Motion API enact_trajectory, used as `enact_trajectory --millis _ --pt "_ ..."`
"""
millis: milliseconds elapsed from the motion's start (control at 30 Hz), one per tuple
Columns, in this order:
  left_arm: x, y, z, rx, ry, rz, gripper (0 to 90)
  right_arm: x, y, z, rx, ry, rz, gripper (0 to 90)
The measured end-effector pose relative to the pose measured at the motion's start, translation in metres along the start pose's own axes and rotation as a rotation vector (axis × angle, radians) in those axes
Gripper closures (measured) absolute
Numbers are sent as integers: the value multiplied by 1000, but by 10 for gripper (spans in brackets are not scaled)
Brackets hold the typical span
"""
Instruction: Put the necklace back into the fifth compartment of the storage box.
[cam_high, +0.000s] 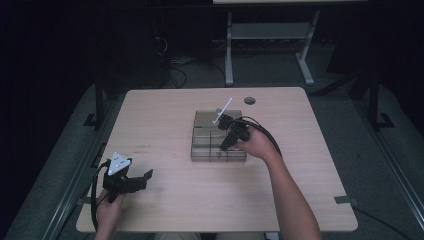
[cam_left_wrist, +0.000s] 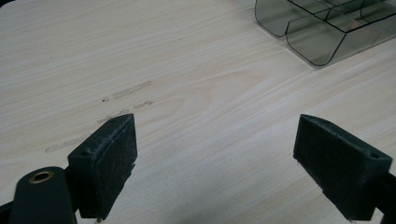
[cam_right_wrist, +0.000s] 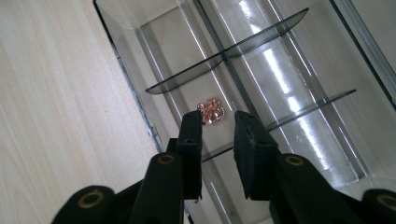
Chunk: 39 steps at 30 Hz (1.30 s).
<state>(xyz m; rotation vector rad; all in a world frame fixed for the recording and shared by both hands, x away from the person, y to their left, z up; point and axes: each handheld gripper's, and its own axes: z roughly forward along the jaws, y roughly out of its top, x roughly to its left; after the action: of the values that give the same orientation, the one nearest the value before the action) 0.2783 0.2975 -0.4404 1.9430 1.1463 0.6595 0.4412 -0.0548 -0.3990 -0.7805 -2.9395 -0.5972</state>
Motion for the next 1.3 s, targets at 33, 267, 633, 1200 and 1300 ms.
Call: enact_trajectory --millis 33,267,633,1200,1300 --pt "0 0 0 -2 1 1 131 0 -1 -1 -3 -5 -4 701" --pt "-2 0 0 5 1 9 131 0 -9 -8 -30 -7 4 653" --pt "-3 0 0 4 1 16 131 2 -17 -17 -45 -7 -1 618" --pt "-3 0 0 3 1 19 131 4 -31 -37 -74 -20 2 577" --pt "-4 0 0 3 1 17 131 4 -34 -40 -82 -21 -2 568"
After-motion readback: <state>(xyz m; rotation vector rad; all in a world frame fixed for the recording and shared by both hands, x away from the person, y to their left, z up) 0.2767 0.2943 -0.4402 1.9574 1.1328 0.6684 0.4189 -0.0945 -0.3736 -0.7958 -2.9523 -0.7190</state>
